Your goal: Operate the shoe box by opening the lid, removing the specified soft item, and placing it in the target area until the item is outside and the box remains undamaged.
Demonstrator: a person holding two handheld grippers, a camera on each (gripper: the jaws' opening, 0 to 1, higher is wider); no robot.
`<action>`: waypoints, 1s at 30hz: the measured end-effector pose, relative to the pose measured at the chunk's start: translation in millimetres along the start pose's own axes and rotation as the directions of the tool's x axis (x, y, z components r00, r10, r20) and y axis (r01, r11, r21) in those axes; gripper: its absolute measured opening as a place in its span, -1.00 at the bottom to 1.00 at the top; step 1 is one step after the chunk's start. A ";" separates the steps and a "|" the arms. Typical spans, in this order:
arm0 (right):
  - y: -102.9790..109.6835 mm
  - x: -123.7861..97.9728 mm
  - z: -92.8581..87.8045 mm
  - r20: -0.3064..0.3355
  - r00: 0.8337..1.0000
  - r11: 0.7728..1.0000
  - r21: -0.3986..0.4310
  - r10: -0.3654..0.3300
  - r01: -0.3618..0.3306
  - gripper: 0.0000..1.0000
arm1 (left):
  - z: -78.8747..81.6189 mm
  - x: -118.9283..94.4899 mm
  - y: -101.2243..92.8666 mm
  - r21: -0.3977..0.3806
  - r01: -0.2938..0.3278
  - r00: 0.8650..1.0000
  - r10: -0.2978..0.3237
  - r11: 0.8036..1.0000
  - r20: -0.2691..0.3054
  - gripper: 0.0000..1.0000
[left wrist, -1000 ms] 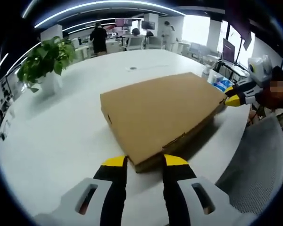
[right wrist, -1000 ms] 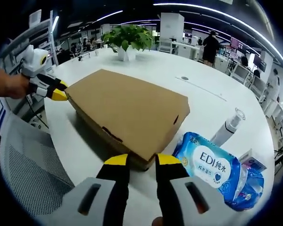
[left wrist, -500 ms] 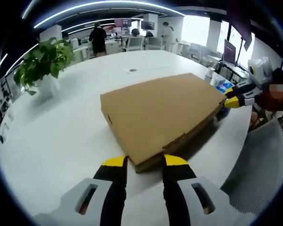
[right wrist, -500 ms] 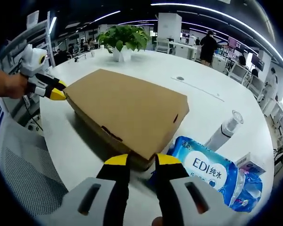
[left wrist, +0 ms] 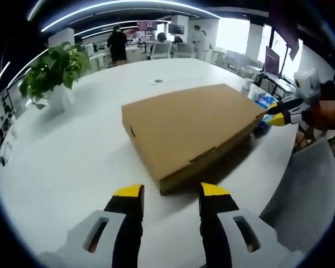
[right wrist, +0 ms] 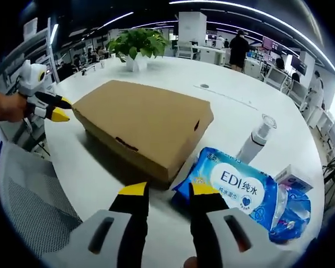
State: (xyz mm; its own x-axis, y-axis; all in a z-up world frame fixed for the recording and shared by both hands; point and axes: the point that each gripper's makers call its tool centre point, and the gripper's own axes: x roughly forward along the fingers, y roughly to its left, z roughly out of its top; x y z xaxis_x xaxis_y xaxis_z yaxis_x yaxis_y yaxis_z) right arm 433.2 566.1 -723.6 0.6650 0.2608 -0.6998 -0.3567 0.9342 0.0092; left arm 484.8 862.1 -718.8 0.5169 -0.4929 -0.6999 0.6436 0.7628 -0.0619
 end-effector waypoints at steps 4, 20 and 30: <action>-5.7 -12.2 -6.2 -0.010 1.000 1.000 0.011 -0.022 0.023 -0.32 | -1.3 -9.6 -4.4 -0.003 0.001 1.000 -0.001 1.000 0.011 -0.21; -21.1 -65.3 -14.2 0.027 0.988 0.988 0.046 -0.149 0.148 0.24 | 2.7 -33.6 -30.9 -0.014 0.044 0.996 -0.043 0.999 0.073 0.03; -17.3 -102.4 -29.7 0.033 0.973 0.970 0.094 -0.228 0.224 0.45 | 6.6 -51.2 -40.0 -0.005 0.078 0.991 -0.077 0.997 0.111 0.22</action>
State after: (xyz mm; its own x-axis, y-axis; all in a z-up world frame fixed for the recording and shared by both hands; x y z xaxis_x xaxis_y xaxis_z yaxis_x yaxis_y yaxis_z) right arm 351.8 515.9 -673.4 0.7502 0.0489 -0.6594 -0.1353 0.9875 -0.0808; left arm 436.3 854.1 -675.8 0.5253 -0.5932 -0.6101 0.6789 0.7244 -0.1198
